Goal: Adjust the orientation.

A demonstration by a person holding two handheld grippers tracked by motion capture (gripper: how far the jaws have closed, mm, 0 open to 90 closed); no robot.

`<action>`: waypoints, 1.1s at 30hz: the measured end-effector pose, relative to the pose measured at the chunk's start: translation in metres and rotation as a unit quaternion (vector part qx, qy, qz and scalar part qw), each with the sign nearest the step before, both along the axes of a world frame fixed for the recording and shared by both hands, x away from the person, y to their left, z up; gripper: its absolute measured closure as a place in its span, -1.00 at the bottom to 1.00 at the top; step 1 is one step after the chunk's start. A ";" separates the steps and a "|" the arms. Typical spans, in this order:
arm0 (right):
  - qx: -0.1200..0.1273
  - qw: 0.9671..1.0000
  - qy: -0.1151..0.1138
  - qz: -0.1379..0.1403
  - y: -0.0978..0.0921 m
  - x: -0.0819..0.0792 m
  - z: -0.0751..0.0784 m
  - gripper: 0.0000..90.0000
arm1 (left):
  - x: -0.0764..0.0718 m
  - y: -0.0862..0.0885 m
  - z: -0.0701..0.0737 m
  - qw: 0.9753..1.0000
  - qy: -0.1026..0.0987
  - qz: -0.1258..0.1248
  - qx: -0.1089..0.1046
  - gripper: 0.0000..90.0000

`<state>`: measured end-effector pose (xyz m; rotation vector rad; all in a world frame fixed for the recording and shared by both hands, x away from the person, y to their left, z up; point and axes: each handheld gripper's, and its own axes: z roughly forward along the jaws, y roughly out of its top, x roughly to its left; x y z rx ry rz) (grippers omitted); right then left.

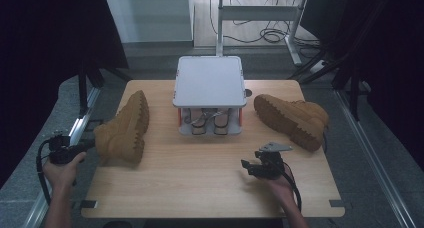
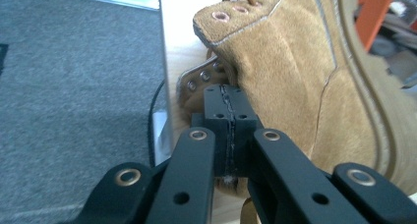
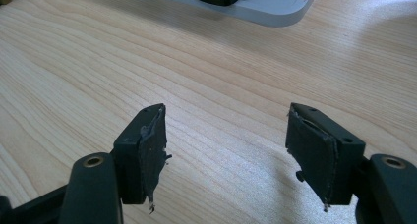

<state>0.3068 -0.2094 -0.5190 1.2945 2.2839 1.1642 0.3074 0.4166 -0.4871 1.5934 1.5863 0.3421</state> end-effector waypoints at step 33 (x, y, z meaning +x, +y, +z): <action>-0.004 1.000 -0.008 -0.006 -0.004 -0.001 0.003 -0.29 | 0.017 -0.073 0.028 0.994 -0.036 -0.105 0.012 0.94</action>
